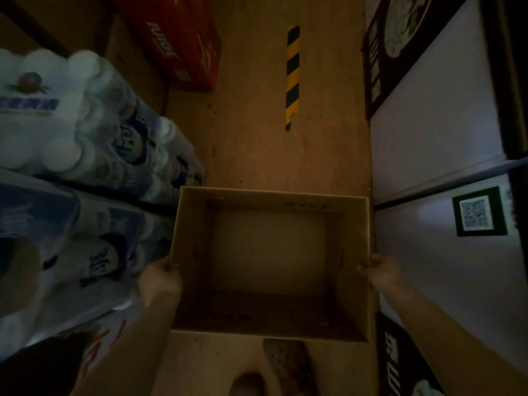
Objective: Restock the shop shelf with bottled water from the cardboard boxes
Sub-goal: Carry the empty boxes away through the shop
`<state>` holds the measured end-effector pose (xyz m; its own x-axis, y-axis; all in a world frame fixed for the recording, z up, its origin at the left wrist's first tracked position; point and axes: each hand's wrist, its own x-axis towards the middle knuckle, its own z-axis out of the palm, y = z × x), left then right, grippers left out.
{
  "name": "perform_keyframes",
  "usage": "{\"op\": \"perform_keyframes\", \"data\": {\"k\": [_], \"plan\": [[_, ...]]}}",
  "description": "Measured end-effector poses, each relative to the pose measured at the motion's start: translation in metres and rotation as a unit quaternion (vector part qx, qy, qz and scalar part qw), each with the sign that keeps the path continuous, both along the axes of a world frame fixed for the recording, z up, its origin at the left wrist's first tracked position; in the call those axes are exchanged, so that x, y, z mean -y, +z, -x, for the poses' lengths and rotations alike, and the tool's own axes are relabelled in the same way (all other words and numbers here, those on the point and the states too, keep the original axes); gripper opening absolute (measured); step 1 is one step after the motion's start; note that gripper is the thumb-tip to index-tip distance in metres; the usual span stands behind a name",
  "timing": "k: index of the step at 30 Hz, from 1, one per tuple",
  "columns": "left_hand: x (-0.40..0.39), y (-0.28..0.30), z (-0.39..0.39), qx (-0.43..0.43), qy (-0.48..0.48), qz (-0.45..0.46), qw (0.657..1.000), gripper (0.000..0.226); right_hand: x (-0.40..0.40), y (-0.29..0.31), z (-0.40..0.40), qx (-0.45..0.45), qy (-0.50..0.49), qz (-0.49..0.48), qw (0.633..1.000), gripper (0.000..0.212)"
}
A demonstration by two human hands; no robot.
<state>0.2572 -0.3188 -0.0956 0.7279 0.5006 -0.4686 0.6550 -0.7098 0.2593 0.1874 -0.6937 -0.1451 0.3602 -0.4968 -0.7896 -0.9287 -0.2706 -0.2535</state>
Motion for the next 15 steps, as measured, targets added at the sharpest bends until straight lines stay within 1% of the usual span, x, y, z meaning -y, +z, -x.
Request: {"op": "perform_keyframes", "data": {"k": [4,6,8,11,13,15], "plan": [[-0.007,-0.009,0.007,-0.008,-0.03,-0.011,0.999,0.029,-0.006,0.005,0.0,0.002,-0.012,-0.016,1.0,0.03],[-0.013,-0.01,0.007,-0.02,-0.053,-0.009,0.998,0.027,-0.007,0.011,-0.001,0.001,-0.004,-0.038,0.999,0.035],[-0.021,-0.007,0.005,-0.043,-0.065,-0.021,0.997,0.027,-0.008,0.02,-0.002,-0.002,-0.001,-0.055,0.998,0.036],[-0.03,0.006,0.011,-0.082,-0.043,-0.019,0.996,0.03,-0.014,0.042,0.0,-0.007,0.004,-0.045,0.999,0.035],[-0.035,0.017,0.019,-0.11,-0.05,-0.01,0.993,0.031,-0.02,0.059,0.001,-0.009,0.009,-0.04,0.999,0.043],[-0.038,0.031,0.029,-0.146,-0.09,-0.007,0.985,0.027,-0.033,0.086,-0.001,-0.012,0.008,-0.047,0.999,0.052]]}}
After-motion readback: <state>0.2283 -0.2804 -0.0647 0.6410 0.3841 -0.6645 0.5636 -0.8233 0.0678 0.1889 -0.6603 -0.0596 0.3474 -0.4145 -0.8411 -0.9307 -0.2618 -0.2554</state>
